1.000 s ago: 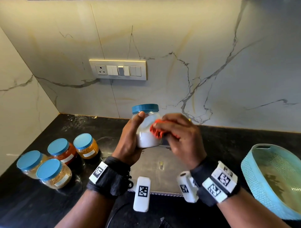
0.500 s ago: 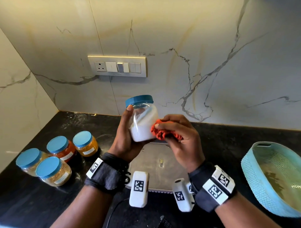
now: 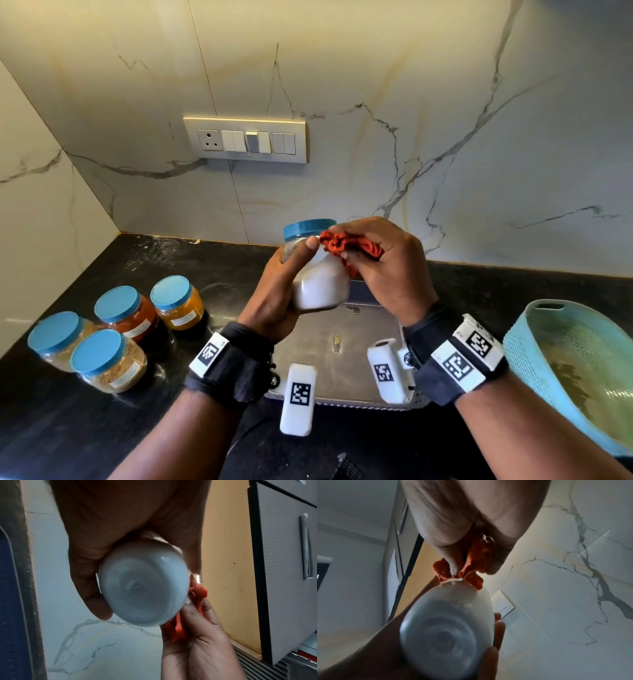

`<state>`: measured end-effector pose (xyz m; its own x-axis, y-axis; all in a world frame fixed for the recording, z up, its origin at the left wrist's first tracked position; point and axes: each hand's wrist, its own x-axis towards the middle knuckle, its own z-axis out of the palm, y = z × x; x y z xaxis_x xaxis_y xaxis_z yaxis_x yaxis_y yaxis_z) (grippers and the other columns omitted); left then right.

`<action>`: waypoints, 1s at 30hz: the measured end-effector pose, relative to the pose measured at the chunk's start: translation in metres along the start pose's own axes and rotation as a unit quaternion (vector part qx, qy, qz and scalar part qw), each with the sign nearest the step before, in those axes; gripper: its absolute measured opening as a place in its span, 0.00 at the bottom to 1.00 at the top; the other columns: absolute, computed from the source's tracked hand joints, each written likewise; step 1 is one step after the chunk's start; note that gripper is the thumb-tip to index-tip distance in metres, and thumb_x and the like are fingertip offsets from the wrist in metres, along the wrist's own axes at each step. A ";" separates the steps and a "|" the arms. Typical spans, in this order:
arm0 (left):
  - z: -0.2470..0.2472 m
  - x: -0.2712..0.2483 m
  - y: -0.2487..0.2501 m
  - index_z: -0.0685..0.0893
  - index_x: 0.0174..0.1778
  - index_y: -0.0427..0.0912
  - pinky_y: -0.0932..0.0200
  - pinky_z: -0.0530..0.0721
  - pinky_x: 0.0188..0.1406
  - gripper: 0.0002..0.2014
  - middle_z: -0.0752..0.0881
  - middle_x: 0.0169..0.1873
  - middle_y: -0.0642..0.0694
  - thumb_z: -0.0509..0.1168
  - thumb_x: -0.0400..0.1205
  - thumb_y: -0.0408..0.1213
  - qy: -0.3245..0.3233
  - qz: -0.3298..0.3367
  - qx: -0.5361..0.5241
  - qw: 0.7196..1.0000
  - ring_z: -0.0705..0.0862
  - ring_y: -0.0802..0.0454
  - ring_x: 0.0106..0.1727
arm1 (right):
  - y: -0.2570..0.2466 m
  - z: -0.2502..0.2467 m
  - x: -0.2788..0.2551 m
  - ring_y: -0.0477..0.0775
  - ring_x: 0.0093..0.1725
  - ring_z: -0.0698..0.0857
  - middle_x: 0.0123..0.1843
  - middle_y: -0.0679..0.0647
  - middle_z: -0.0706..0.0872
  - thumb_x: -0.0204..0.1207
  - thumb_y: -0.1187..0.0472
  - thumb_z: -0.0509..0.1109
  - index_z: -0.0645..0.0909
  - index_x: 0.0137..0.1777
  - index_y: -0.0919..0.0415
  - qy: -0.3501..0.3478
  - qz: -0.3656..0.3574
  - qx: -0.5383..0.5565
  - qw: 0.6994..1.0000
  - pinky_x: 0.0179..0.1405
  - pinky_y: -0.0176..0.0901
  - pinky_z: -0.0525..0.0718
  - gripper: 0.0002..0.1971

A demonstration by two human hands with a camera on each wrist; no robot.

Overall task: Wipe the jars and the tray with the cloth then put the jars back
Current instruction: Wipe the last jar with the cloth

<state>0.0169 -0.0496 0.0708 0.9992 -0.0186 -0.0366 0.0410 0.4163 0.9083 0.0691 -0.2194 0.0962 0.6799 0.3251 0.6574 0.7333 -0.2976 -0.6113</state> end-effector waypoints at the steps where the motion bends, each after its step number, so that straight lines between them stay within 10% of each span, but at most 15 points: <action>1: 0.000 0.001 -0.001 0.88 0.65 0.50 0.38 0.90 0.51 0.21 0.90 0.59 0.38 0.71 0.82 0.57 -0.006 -0.017 -0.012 1.000 0.90 0.42 0.57 | 0.001 -0.002 0.006 0.46 0.58 0.90 0.56 0.50 0.92 0.71 0.69 0.80 0.91 0.58 0.58 0.004 0.023 0.007 1.000 0.62 0.49 0.88 0.15; 11: -0.006 0.009 0.008 0.83 0.70 0.38 0.47 0.86 0.48 0.27 0.86 0.52 0.35 0.64 0.85 0.57 0.013 -0.015 -0.065 0.998 0.87 0.41 0.49 | -0.021 0.001 -0.042 0.54 0.59 0.85 0.59 0.56 0.85 0.72 0.75 0.74 0.92 0.56 0.57 -0.057 -0.132 -0.072 0.987 0.63 0.46 0.84 0.17; 17: 0.004 0.003 -0.001 0.80 0.75 0.33 0.41 0.88 0.55 0.34 0.86 0.63 0.27 0.68 0.81 0.56 0.019 0.018 -0.038 0.999 0.87 0.35 0.60 | -0.012 -0.003 0.001 0.49 0.54 0.87 0.53 0.54 0.88 0.73 0.70 0.79 0.92 0.56 0.59 0.042 -0.050 -0.037 0.997 0.57 0.48 0.87 0.13; 25: -0.009 0.003 0.003 0.83 0.69 0.39 0.49 0.84 0.45 0.30 0.86 0.49 0.36 0.65 0.81 0.60 0.016 -0.025 -0.103 0.994 0.86 0.43 0.46 | -0.024 0.007 -0.046 0.56 0.59 0.86 0.58 0.57 0.86 0.70 0.76 0.75 0.92 0.57 0.58 -0.039 -0.116 -0.073 0.990 0.64 0.43 0.83 0.19; 30: -0.002 -0.001 -0.001 0.87 0.68 0.46 0.36 0.82 0.62 0.27 0.90 0.59 0.37 0.58 0.85 0.60 0.018 -0.027 -0.093 0.995 0.88 0.41 0.57 | -0.010 0.004 -0.005 0.50 0.55 0.88 0.53 0.54 0.89 0.69 0.74 0.79 0.93 0.55 0.61 0.031 -0.018 0.003 0.999 0.59 0.49 0.88 0.15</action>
<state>0.0163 -0.0481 0.0686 0.9948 -0.0142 -0.1009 0.0905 0.5770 0.8117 0.0584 -0.2138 0.0974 0.6515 0.2800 0.7050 0.7579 -0.2812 -0.5887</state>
